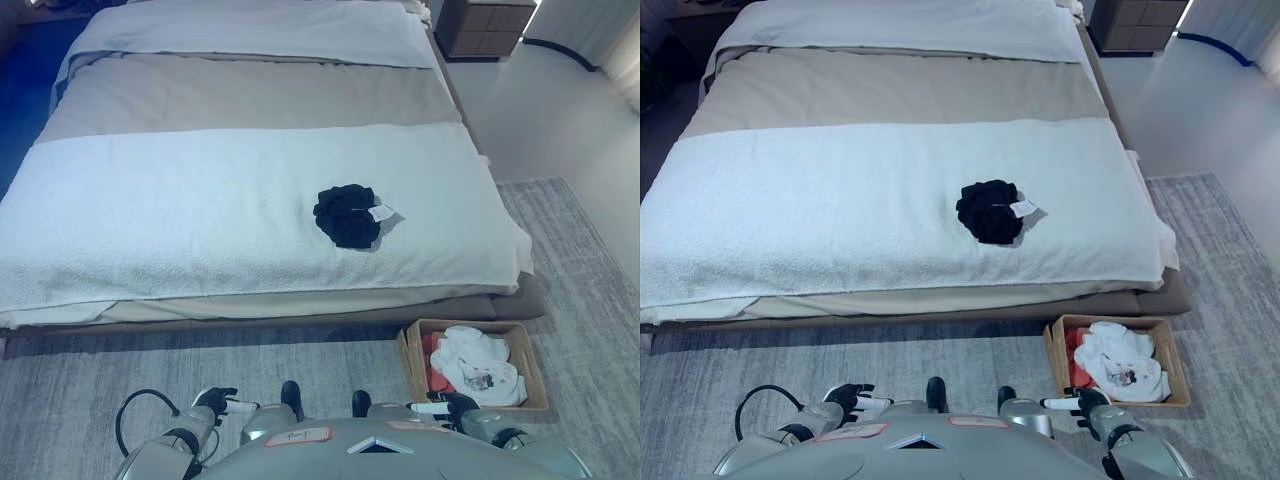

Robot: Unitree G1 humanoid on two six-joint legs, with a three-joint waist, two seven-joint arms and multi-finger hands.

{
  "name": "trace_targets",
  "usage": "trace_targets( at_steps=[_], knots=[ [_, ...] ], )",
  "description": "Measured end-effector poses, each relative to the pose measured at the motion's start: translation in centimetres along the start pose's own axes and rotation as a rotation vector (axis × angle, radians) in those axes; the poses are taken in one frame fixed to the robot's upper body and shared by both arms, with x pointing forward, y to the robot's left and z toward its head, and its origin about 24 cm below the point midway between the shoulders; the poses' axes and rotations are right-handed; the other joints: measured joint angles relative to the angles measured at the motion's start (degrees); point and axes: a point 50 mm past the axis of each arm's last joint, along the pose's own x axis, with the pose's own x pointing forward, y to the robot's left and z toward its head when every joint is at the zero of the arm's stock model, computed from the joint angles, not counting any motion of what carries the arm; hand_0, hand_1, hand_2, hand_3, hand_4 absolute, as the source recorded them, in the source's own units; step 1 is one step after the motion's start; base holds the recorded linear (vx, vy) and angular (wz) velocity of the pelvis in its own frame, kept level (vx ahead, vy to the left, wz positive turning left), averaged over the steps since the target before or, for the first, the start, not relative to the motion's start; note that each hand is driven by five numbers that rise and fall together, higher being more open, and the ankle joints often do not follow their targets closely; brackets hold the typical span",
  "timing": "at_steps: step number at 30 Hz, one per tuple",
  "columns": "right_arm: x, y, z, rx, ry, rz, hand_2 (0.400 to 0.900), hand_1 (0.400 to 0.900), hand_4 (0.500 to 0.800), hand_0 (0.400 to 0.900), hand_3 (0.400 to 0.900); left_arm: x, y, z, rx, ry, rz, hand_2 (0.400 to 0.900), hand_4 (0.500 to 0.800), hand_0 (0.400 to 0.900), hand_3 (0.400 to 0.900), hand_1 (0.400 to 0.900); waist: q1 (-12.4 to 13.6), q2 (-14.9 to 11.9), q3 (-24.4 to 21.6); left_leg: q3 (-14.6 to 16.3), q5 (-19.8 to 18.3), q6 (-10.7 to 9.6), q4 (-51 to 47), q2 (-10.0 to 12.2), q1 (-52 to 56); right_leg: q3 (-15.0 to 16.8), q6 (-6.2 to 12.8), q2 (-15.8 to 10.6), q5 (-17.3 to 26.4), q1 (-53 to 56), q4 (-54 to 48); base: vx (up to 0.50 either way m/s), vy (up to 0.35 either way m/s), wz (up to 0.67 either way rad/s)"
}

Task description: Put the clothes on the bed into the basket.

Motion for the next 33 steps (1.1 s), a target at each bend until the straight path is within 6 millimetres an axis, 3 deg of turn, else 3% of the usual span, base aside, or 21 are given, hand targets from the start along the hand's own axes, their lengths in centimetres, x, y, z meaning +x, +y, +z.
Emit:
trace_targets(
  at_steps=[13,16,18,19,20,24,28,31,32,33],
  knots=[
    [-0.1,-0.5,0.0,0.003,0.000,-0.017,0.900,0.900,0.800,0.900,0.900,0.0,0.2,0.9,0.004,-0.023,0.004,0.900,0.800,0.900,0.900,0.900,-0.3,2.2,1.1,-5.0,1.6,-1.7,0.8,1.1,-2.9,-4.8,-1.38,2.3,-0.9,-0.3,0.3,-0.03,-0.112,0.31],
    [-0.2,-1.4,0.3,0.000,-0.009,-0.038,0.900,0.900,0.800,0.900,0.900,0.1,0.3,1.4,-0.003,-0.031,0.005,0.900,0.800,0.900,0.900,0.900,0.0,3.2,3.1,-7.3,2.7,-3.9,4.5,0.9,-4.6,-6.1,-1.73,2.6,-1.8,-0.1,0.0,-0.06,-0.109,-0.01],
    [-0.3,-2.2,1.2,-0.004,-0.031,-0.058,0.900,0.900,0.800,0.900,0.900,0.1,0.6,2.6,-0.030,-0.060,0.012,0.900,0.800,0.900,0.900,0.900,0.5,2.9,5.5,-8.4,5.3,-8.1,8.4,-0.1,-7.5,-6.2,-2.26,1.9,-2.1,-0.3,0.0,-0.02,-0.109,0.05],
    [-0.3,-2.4,1.5,-0.006,-0.037,-0.064,0.900,0.900,0.800,0.900,0.900,0.1,0.8,3.3,-0.033,-0.076,0.014,0.900,0.800,0.900,0.900,0.900,0.5,2.1,6.3,-8.9,6.6,-9.5,9.2,-0.8,-8.3,-6.5,-2.50,1.1,-2.0,-0.4,-0.1,0.04,-0.079,0.00],
    [-0.4,-2.8,1.7,-0.007,-0.040,-0.073,0.900,0.900,0.800,0.900,0.900,0.1,0.7,3.2,-0.039,-0.075,0.009,0.900,0.800,0.900,0.900,0.900,1.0,2.2,6.5,-8.7,6.8,-9.7,10.2,-1.1,-9.1,-6.9,-2.89,1.0,-1.9,-0.1,0.0,0.07,-0.055,-0.09],
    [-0.6,-3.8,1.6,-0.010,-0.039,-0.101,0.900,0.900,0.800,0.900,0.900,0.1,0.2,2.8,-0.039,-0.064,-0.012,0.900,0.800,0.900,0.900,0.900,1.5,2.5,6.6,-7.6,5.5,-8.2,10.1,-0.9,-10.7,-7.3,-5.81,1.2,-2.8,0.0,0.0,0.11,-0.011,-0.20],
    [-0.6,-4.2,2.0,-0.012,-0.049,-0.120,0.900,0.900,0.800,0.900,0.900,0.1,-0.4,2.1,-0.031,-0.048,-0.027,0.900,0.800,0.900,0.900,0.900,2.1,2.6,7.5,-7.2,5.4,-7.6,3.1,-0.8,-11.2,-5.2,-6.10,1.3,-2.7,0.0,0.2,0.16,0.030,-0.34],
    [-0.7,-4.6,1.8,-0.013,-0.043,-0.129,0.900,0.900,0.800,0.900,0.900,0.1,-1.0,1.2,-0.036,-0.027,-0.044,0.900,0.800,0.900,0.900,0.900,2.4,4.8,7.6,-7.2,5.4,-6.2,0.4,1.0,-10.4,-3.1,-3.66,3.0,-4.0,2.1,0.1,0.21,0.092,-0.40],
    [-0.7,-4.6,1.4,-0.013,-0.034,-0.131,0.900,0.900,0.800,0.900,0.900,0.1,-1.2,1.0,-0.037,-0.023,-0.049,0.900,0.800,0.900,0.900,0.900,3.1,5.9,7.6,-6.7,7.7,-3.3,0.7,1.9,-9.5,-1.6,-2.47,3.7,-4.8,2.8,0.2,0.25,0.149,-0.36],
    [-0.6,-4.0,1.4,-0.013,-0.037,-0.108,0.900,0.900,0.800,0.900,0.900,0.1,-0.9,0.9,-0.039,-0.021,-0.041,0.900,0.800,0.900,0.900,0.900,3.0,4.2,7.7,-5.7,6.1,-3.2,0.7,0.8,-8.8,-1.0,-1.73,2.5,-5.1,3.0,0.1,0.26,0.150,-0.28]
  ],
)
